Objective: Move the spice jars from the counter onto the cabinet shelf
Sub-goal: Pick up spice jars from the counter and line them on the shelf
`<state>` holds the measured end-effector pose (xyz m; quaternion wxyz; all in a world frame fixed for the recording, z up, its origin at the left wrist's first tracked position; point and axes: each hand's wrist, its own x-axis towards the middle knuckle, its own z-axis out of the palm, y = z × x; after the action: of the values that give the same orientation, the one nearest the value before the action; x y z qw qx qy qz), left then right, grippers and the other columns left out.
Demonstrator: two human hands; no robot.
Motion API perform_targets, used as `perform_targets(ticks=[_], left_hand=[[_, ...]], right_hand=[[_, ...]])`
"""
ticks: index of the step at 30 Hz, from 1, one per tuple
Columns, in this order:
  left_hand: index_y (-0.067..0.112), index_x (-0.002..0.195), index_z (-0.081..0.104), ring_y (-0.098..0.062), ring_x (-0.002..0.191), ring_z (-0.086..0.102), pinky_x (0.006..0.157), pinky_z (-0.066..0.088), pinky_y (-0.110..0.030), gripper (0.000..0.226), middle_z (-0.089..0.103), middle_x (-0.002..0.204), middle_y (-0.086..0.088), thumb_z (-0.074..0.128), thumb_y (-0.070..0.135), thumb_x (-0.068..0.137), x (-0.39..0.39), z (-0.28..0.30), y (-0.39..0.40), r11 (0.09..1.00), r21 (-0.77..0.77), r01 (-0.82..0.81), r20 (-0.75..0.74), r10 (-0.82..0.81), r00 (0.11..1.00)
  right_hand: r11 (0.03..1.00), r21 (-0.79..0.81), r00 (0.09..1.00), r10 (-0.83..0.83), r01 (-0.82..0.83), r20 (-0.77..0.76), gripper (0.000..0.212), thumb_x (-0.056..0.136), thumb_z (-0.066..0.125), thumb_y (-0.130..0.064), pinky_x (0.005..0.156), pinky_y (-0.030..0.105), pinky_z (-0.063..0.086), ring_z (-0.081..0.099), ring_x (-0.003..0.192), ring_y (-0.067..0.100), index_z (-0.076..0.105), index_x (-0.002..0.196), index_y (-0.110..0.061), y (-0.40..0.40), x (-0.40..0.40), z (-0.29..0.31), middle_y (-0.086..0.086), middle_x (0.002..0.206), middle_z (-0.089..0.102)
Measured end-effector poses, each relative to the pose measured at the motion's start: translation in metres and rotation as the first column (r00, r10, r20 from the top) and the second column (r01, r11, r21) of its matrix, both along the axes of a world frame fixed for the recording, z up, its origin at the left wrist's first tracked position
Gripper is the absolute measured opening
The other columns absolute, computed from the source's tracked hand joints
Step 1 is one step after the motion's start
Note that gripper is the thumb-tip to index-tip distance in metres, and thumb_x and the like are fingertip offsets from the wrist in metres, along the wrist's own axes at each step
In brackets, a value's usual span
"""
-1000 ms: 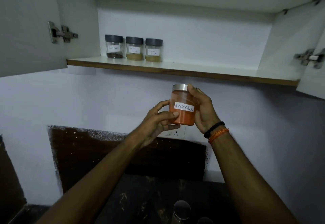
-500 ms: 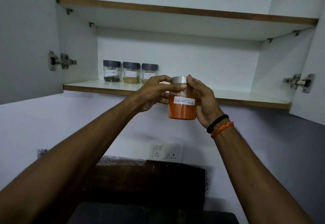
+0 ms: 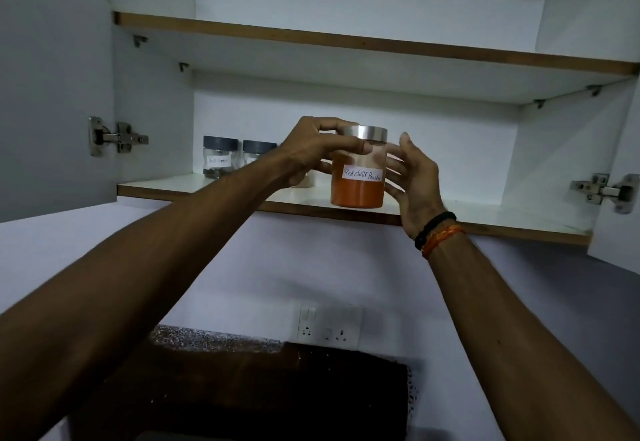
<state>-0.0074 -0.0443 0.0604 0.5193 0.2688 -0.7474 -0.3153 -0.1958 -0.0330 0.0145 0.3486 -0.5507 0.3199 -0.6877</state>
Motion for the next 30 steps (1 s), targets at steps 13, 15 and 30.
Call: perform_targets(ticks=[13,15,30], left_hand=[[0.017,0.102,0.068,-0.03,0.104,0.067,0.086,0.06,-0.044,0.024,0.067,0.119,-0.009,0.08,0.015,0.081,0.002,0.011,-0.086,0.995,0.043,-0.086,0.02,0.085,0.996],[0.014,0.11,0.068,-0.03,0.104,0.067,0.083,0.06,-0.042,0.032,0.067,0.119,-0.009,0.08,0.014,0.08,-0.001,0.009,-0.097,0.994,0.055,-0.095,0.037,0.093,0.995],[0.011,0.124,0.068,-0.028,0.109,0.065,0.092,0.056,-0.039,0.046,0.069,0.119,-0.01,0.081,0.014,0.08,0.0,-0.001,-0.156,0.979,-0.039,-0.198,0.162,0.202,0.966]], right_hand=[[0.426,-0.542,0.001,-0.787,0.724,-0.617,0.046,0.094,0.047,-0.047,0.052,0.022,0.024,0.042,0.05,0.018,0.064,0.061,-0.019,-0.074,-0.036,-0.05,-0.007,0.049,0.043],[0.383,-0.579,-0.011,-0.828,0.72,-0.561,0.045,0.092,0.051,-0.042,0.05,0.019,0.017,0.038,0.046,0.018,0.061,0.055,-0.017,-0.075,-0.035,-0.054,-0.008,0.046,0.038],[0.297,-0.622,0.0,-0.903,0.724,-0.43,0.041,0.086,0.048,-0.036,0.049,0.02,0.02,0.039,0.042,0.019,0.048,0.05,-0.018,-0.084,-0.038,-0.06,-0.004,0.043,0.041]])
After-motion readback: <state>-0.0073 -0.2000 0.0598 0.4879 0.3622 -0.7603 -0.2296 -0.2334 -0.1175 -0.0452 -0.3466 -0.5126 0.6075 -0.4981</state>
